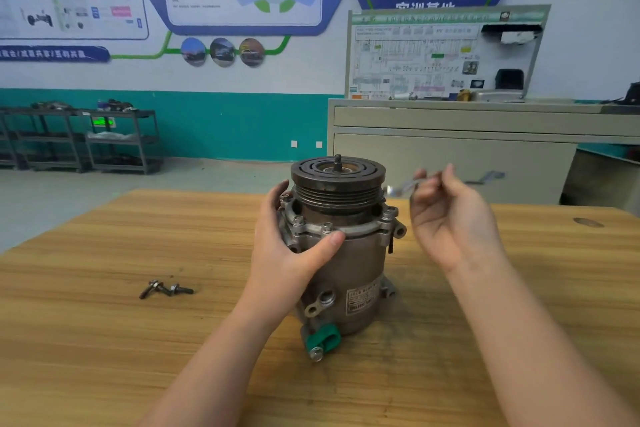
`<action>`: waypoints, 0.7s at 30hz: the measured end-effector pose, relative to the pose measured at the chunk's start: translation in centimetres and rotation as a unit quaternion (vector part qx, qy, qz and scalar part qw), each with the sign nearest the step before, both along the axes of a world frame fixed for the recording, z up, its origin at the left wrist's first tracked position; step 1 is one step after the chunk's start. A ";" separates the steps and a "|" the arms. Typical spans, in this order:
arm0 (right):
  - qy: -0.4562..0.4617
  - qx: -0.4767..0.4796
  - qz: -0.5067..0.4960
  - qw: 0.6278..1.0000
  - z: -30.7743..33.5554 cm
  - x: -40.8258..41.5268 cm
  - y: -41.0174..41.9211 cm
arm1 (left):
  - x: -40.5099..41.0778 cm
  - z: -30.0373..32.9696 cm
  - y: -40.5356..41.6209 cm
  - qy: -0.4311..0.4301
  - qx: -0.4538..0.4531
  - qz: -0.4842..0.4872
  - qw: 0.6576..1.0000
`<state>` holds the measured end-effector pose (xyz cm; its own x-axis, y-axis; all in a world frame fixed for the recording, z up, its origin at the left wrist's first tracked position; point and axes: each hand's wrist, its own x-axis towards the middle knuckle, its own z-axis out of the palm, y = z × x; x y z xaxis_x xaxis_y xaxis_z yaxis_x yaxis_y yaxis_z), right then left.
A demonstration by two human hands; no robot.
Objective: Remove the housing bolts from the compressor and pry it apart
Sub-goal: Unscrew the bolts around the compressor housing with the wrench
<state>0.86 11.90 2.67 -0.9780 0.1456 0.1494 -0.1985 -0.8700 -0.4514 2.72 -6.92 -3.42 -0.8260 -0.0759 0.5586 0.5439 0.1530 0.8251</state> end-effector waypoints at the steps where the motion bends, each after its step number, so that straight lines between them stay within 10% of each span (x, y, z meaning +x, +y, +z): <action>1: 0.028 -0.039 0.017 0.999 0.3 0.1 0.5 | -0.1 -0.1 0.0 0.002 0.001 -0.001 1.000; 5: 0.080 0.114 -0.102 0.985 -0.5 0.6 1.7 | -0.2 -0.2 -0.1 0.006 0.008 0.000 1.000; 10: 0.133 0.465 -0.326 0.812 -3.2 1.7 -0.5 | -0.3 -0.2 0.0 0.012 0.010 -0.002 1.000; 21: 0.197 0.543 -0.319 0.751 -3.8 2.3 -0.8 | -0.2 -0.2 -0.1 0.006 0.004 0.011 1.000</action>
<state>3.12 11.10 -1.16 -0.6097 0.1493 0.7784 -0.7224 0.2994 -0.6233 2.51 -7.07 -3.66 -0.8171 -0.0975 0.5682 0.5508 0.1588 0.8194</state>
